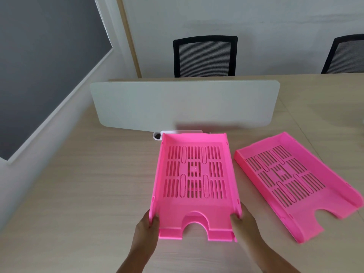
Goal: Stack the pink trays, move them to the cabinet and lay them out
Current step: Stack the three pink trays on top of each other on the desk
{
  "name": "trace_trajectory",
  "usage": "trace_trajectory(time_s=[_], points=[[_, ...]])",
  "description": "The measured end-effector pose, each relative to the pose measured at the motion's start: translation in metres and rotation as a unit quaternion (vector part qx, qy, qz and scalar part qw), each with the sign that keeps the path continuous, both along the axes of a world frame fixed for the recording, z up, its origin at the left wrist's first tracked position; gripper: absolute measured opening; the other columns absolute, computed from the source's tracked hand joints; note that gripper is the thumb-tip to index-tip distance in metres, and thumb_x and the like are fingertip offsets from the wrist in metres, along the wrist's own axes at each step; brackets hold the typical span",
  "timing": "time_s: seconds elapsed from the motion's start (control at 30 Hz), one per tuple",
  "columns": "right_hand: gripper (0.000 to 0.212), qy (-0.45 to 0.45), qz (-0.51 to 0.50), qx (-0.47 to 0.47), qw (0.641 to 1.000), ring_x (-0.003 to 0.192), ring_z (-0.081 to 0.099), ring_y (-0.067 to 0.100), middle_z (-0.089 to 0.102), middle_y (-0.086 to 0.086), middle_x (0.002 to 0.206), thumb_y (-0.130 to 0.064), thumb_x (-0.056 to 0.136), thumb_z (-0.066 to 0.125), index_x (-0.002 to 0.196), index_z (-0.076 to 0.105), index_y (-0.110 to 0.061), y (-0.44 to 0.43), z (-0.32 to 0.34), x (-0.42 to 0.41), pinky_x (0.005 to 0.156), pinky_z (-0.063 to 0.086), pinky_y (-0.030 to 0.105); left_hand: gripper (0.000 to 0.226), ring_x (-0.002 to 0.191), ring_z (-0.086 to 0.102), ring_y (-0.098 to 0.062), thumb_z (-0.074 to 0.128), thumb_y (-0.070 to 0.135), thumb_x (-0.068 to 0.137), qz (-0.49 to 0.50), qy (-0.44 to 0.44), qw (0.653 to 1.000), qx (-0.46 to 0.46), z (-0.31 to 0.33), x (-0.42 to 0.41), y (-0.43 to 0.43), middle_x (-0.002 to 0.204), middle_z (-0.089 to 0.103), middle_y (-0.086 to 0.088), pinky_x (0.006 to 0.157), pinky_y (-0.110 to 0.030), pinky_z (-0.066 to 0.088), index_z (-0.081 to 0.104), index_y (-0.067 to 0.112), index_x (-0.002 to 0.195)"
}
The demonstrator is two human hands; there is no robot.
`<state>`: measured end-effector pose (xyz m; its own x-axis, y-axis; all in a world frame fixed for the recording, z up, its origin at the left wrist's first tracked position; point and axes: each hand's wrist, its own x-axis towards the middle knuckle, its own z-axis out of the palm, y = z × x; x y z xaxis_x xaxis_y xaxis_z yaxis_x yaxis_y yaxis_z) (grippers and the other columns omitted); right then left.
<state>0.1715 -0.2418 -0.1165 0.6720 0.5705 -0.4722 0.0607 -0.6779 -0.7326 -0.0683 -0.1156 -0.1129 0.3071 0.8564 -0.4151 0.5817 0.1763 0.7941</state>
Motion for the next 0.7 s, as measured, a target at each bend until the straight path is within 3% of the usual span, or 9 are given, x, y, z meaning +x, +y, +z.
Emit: trace_trajectory(time_s=[0.1, 0.2, 0.47, 0.6, 0.7], points=[[0.04, 0.012, -0.004, 0.016, 1.0, 0.069, 0.069, 0.028, 0.064, 0.006, 0.08, -0.005, 0.099, 0.042, 0.138, 0.043, -0.009, 0.018, 0.004, -0.005, 0.043, 0.053, 0.024, 0.03, 0.086, 0.071, -0.017, 0.037, 0.011, 0.104, 0.013, 0.01, 1.0, -0.002, 0.004, -0.002, 0.015, 0.092, 0.074, -0.006, 0.063, -0.024, 0.06, 0.061, 0.015, 0.122], [0.044, -0.009, -0.021, 0.048, 0.999, 0.06, 0.063, 0.021, 0.066, 0.008, 0.082, -0.004, 0.097, 0.043, 0.14, 0.043, -0.014, 0.024, 0.002, -0.016, 0.043, 0.05, 0.025, 0.029, 0.086, 0.07, -0.016, 0.039, 0.013, 0.104, 0.026, 0.019, 0.999, -0.002, 0.008, -0.005, 0.021, 0.092, 0.074, -0.005, 0.063, -0.021, 0.057, 0.062, 0.015, 0.121], [0.042, -0.03, -0.053, 0.048, 0.997, 0.069, 0.066, 0.018, 0.066, 0.005, 0.084, -0.01, 0.101, 0.041, 0.142, 0.044, -0.01, 0.012, -0.004, -0.035, 0.041, 0.048, 0.014, 0.025, 0.077, 0.066, -0.016, 0.041, 0.017, 0.105, 0.04, -0.004, 0.999, -0.015, 0.009, -0.014, 0.014, 0.09, 0.073, -0.007, 0.056, -0.018, 0.051, 0.064, 0.016, 0.115], [0.039, -0.021, -0.065, 0.028, 0.997, 0.072, 0.07, 0.023, 0.069, 0.009, 0.084, -0.013, 0.101, 0.043, 0.139, 0.048, -0.008, 0.013, -0.001, -0.035, 0.056, 0.061, 0.037, 0.021, 0.076, 0.063, -0.021, 0.045, 0.016, 0.102, 0.026, -0.006, 1.0, -0.007, 0.008, -0.018, 0.018, 0.086, 0.071, -0.005, 0.056, -0.025, 0.053, 0.065, 0.016, 0.108], [0.043, -0.023, -0.044, 0.037, 0.998, 0.089, 0.072, 0.023, 0.072, 0.01, 0.106, -0.018, 0.097, 0.052, 0.14, 0.048, -0.017, 0.014, 0.014, -0.026, 0.067, 0.064, 0.041, 0.028, 0.087, 0.068, -0.015, 0.052, 0.021, 0.1, 0.011, -0.01, 1.0, 0.013, 0.02, -0.019, 0.033, 0.106, 0.072, -0.006, 0.061, -0.019, 0.059, 0.061, 0.012, 0.125]])
